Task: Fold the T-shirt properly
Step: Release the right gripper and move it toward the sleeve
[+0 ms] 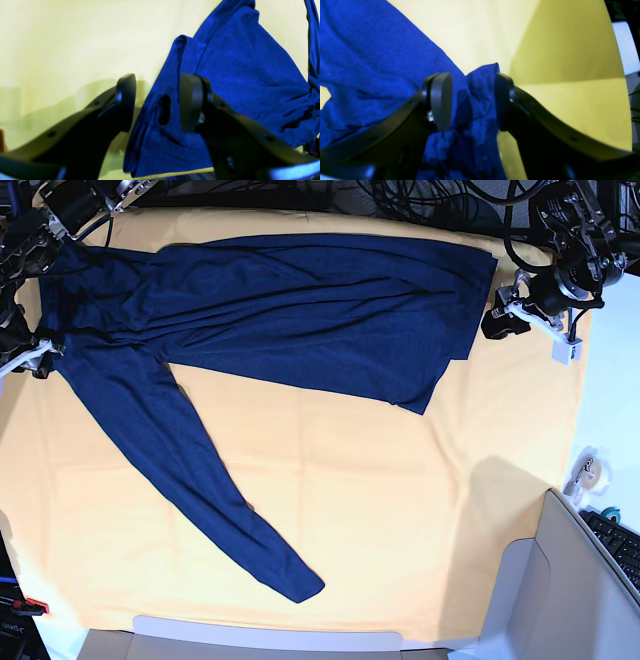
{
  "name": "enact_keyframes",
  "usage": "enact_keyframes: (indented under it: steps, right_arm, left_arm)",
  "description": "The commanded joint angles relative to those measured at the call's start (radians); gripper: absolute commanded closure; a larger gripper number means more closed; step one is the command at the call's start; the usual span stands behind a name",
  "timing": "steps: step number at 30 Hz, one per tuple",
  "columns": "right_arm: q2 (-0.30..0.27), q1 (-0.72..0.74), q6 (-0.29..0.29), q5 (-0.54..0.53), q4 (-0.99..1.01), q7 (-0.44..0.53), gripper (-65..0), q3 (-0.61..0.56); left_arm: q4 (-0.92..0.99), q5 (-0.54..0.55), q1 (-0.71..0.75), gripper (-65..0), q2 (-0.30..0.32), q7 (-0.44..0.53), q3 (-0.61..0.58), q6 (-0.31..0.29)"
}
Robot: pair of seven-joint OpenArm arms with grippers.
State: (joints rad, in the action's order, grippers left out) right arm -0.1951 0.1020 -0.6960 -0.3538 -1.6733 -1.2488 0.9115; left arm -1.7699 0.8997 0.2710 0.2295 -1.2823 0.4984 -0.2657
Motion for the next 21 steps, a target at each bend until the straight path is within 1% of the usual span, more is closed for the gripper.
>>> enact_keyframes:
  steps: [1,6,10,15,16,21]
  right_arm:
    - [-0.020,0.034,-0.002,-0.015,-0.015,0.019,-27.6,-0.002]
    - [-0.001,0.138,-0.002,-0.014,0.049,0.010,-27.6,-0.036]
    - [0.001,0.261,-0.002,-0.017,0.210,-0.038,-27.6,-0.091]
    - [0.004,0.368,-0.002,-0.012,0.399,-0.032,-27.6,-0.133]
    - [0.004,0.382,-0.002,-0.012,0.427,-0.029,-27.6,-0.133]
    - [-0.011,0.430,-0.002,-0.011,0.565,0.060,-27.6,-0.133]
  left_arm:
    - [-0.017,0.012,-0.006,-27.9,0.012,0.003,0.003,-0.005]
    - [-0.017,0.012,-0.006,-27.9,0.012,0.003,0.001,-0.005]
    - [-0.017,0.012,-0.005,-27.9,0.012,0.003,0.001,-0.005]
    - [-0.017,0.012,-0.005,-27.9,0.012,0.003,0.001,-0.005]
    - [-0.017,0.012,-0.005,-27.9,0.012,0.003,0.001,-0.005]
    - [-0.017,0.012,-0.005,-27.9,0.012,0.003,0.003,-0.005]
